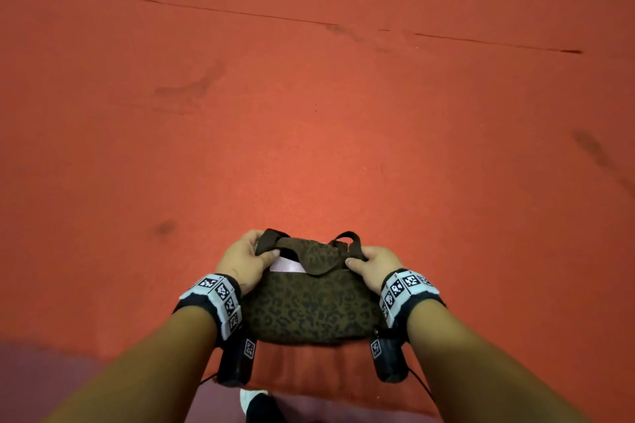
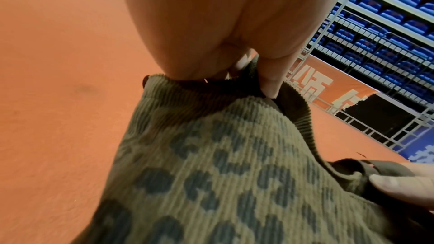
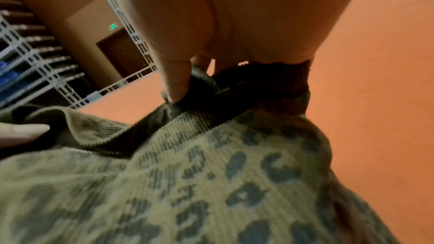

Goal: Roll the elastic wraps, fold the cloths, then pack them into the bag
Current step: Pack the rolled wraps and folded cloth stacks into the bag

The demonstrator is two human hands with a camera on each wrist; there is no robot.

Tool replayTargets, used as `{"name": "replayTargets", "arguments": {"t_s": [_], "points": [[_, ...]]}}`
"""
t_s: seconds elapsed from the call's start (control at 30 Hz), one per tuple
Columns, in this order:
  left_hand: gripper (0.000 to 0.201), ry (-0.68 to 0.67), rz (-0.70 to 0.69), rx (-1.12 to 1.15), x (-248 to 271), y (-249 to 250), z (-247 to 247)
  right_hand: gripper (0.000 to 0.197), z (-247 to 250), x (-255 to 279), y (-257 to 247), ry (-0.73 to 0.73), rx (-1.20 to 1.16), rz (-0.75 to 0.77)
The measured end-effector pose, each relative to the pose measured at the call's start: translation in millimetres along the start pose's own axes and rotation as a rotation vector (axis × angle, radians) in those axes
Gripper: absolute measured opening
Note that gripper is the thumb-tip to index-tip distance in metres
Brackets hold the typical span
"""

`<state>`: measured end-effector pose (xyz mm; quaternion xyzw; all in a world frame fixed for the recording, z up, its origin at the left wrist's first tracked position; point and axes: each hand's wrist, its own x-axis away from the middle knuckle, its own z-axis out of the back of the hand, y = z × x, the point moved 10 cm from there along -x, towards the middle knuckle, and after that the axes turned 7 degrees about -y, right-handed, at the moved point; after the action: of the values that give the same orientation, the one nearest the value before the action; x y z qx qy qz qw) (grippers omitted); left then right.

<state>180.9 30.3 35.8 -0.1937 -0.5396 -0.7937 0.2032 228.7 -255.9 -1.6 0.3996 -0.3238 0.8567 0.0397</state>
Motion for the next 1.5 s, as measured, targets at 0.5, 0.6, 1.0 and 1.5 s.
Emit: {"name": "replayTargets", "arguments": {"t_s": [0.5,0.6,1.0,1.5], "points": [[0.013,0.134,-0.155,0.116,39.3,44.2,-6.9,0.021,53.9,68.4,-2.1,0.335,-0.431,0.127],[0.014,0.091,-0.154,0.234,44.2,55.6,-16.0,0.025,55.1,74.2,7.4,0.343,-0.399,0.089],[0.012,0.064,-0.24,-0.278,48.5,90.0,-32.6,0.022,41.4,110.8,-38.9,0.329,0.01,0.257],[0.016,0.163,-0.081,0.539,24.1,37.4,-15.9,0.013,30.6,90.8,-28.9,0.275,-0.93,0.342]]}}
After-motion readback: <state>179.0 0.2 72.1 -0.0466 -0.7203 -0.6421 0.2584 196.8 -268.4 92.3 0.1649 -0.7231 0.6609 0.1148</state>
